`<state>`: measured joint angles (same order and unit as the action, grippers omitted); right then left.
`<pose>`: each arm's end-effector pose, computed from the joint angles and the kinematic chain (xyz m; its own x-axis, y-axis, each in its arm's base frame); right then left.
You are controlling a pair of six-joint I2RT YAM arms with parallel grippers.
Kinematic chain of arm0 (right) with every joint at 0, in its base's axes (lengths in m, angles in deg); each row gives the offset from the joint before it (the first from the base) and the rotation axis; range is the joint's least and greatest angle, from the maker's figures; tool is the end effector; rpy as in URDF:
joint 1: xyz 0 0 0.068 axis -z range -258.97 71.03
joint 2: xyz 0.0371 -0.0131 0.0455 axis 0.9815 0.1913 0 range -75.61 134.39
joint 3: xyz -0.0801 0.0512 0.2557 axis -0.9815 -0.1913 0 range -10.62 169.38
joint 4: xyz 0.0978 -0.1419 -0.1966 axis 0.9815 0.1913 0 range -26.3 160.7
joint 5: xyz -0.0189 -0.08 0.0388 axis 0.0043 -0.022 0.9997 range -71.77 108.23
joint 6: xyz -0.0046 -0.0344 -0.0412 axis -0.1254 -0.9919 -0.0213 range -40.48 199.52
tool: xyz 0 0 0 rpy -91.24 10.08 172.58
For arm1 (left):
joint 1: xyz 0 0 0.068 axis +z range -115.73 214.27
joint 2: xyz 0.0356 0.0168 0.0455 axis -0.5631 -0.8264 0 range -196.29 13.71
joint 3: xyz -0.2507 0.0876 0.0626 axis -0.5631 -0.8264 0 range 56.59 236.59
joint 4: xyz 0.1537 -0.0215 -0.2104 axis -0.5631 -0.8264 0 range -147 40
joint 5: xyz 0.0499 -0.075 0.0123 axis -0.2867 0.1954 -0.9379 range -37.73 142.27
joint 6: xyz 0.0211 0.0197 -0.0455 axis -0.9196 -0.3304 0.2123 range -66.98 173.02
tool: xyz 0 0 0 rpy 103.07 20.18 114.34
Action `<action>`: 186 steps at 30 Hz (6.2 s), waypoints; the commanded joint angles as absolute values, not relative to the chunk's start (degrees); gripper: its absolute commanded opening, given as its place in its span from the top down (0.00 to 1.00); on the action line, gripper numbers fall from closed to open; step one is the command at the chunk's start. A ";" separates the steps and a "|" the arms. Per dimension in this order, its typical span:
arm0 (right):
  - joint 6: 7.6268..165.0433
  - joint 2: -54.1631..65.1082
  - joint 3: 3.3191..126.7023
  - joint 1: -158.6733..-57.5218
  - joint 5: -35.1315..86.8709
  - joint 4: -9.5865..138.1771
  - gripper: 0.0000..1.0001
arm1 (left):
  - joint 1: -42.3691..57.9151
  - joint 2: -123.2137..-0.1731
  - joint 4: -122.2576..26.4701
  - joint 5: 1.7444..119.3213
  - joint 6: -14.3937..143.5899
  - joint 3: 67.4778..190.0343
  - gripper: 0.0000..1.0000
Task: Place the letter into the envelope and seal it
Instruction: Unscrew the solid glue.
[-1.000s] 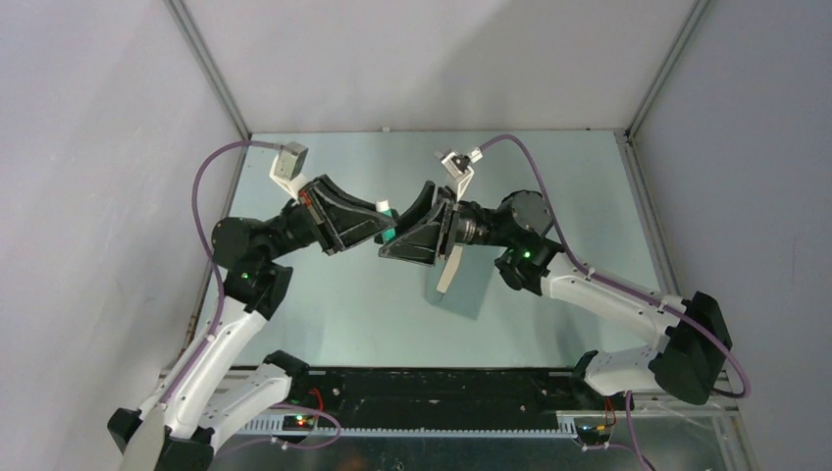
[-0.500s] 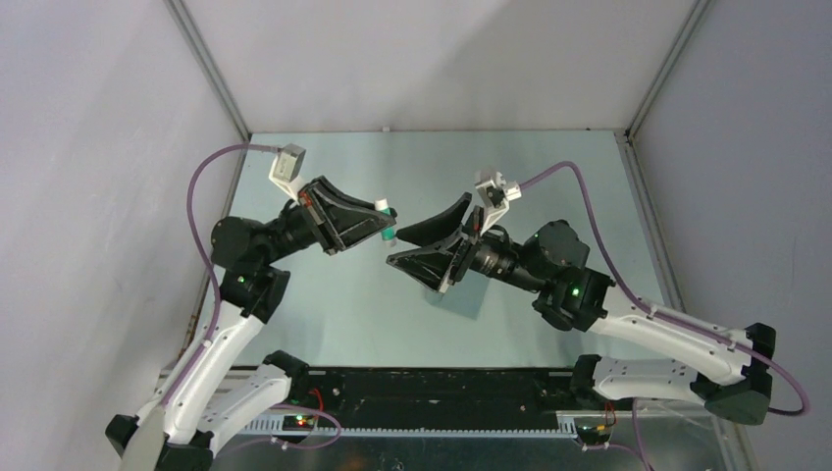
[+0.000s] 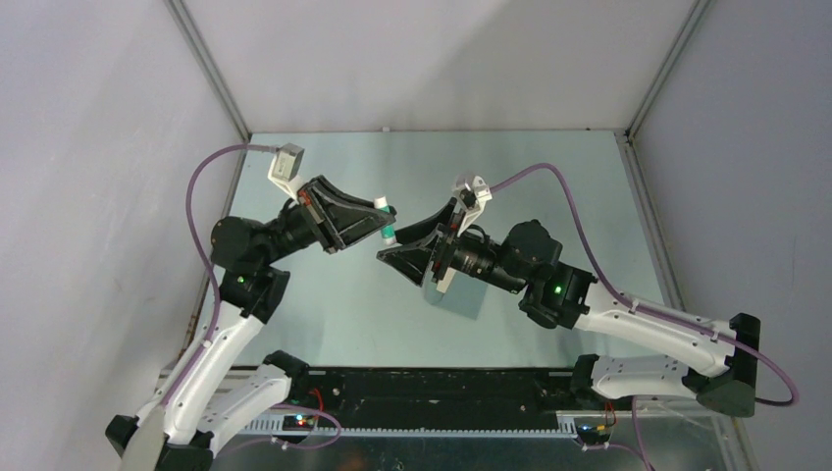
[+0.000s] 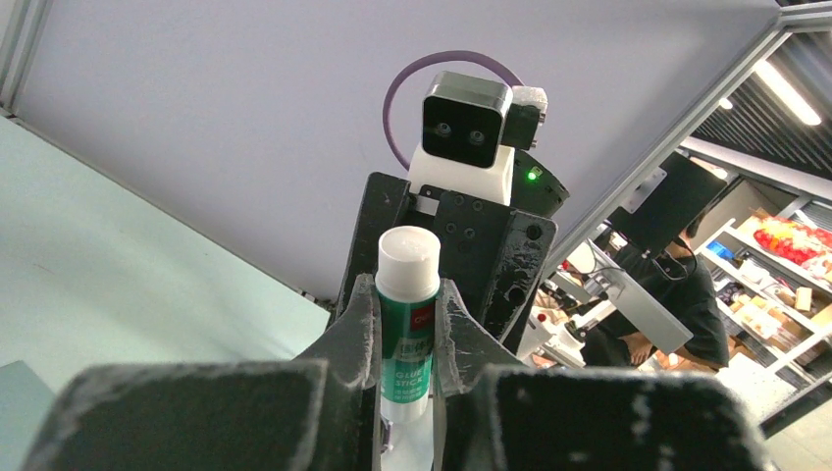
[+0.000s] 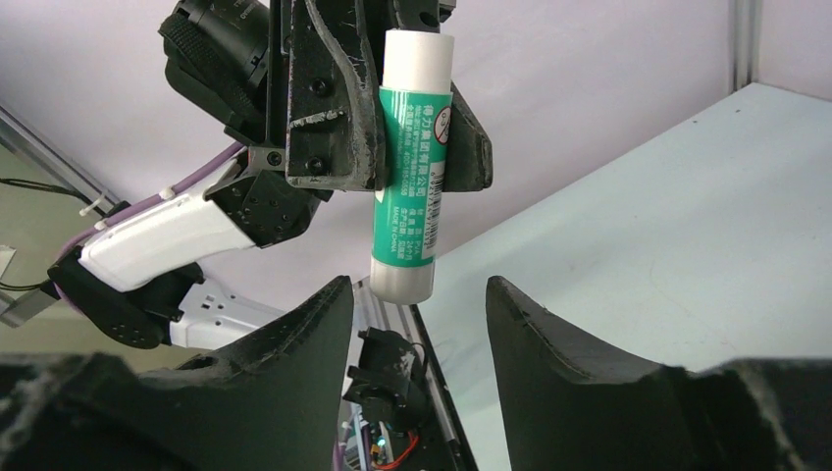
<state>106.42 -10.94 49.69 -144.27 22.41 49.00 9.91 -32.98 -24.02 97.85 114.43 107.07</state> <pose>0.1077 0.2406 0.4130 -0.3566 0.3046 -0.8832 -0.8687 0.2397 0.4335 0.1401 -0.0912 0.4309 -0.5329 -0.4333 -0.7268 0.8056 0.0030 -0.5925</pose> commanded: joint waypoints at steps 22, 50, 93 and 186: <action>105.69 -9.01 55.03 -144.15 24.71 48.35 0.94 | 10.28 -32.20 -22.49 97.88 113.81 108.97 1.00; 165.07 12.62 51.57 -127.27 77.55 -22.50 1.00 | 10.36 -33.79 -12.90 99.84 121.51 108.18 1.00; 86.96 -6.32 66.85 -155.95 -1.58 70.40 0.28 | 11.28 -31.16 -20.04 98.68 116.81 109.06 1.00; 119.99 -4.10 55.55 -133.36 57.97 39.33 1.00 | 11.30 -30.01 -18.35 102.73 117.27 109.29 1.00</action>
